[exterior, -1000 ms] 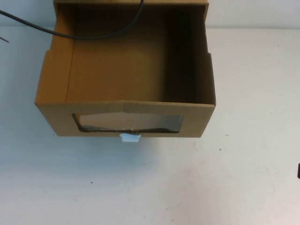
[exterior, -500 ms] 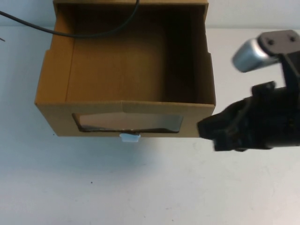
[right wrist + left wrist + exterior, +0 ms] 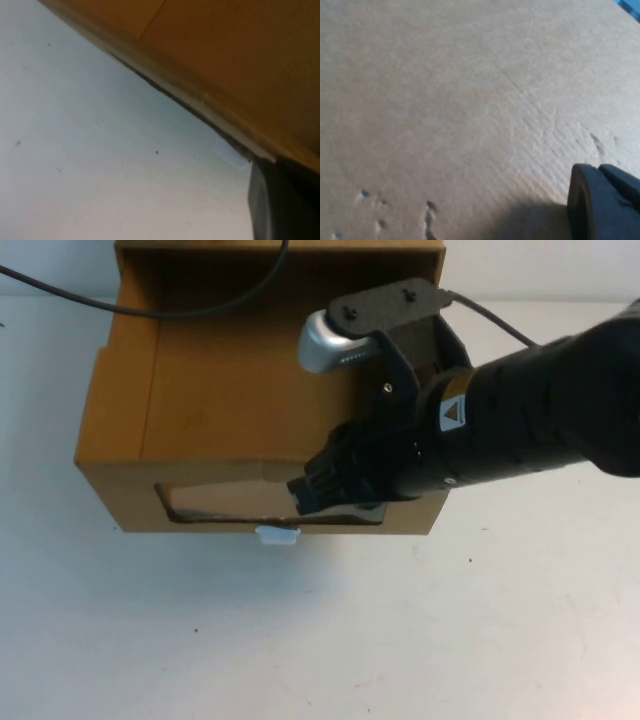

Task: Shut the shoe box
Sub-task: Close the shoe box with your right arm

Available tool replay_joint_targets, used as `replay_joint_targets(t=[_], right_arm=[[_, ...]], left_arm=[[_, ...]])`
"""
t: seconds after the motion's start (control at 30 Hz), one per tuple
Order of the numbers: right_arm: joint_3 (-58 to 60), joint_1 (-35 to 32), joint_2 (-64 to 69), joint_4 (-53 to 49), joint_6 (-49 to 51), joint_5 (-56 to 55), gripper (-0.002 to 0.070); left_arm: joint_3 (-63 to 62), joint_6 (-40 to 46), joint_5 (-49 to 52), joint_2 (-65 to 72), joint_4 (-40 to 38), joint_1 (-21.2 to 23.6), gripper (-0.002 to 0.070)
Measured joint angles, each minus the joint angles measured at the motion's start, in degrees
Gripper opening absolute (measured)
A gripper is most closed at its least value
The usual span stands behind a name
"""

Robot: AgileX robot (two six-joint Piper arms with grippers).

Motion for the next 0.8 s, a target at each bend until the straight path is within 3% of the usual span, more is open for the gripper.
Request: replay_joint_targets(t=[0.4,0.6,0.8], right_arm=[[-6.2,0.2,3.8,0.5,-0.6,3.9,-0.0011],[-8.8,0.2,3.0,5.4,-3.5,12.0,-0.0011],[-8.8,0.2,5.0,2.9,-2.9,12.1,-0.0011]], left_arm=[[0.0,0.0,0.1,0.0,0.0,0.0,-0.0005],[0.0,-0.2,0.1,0.0,0.0,0.0,-0.0005],[0.0,-0.3,0.1,0.0,0.0,0.0,-0.0005]])
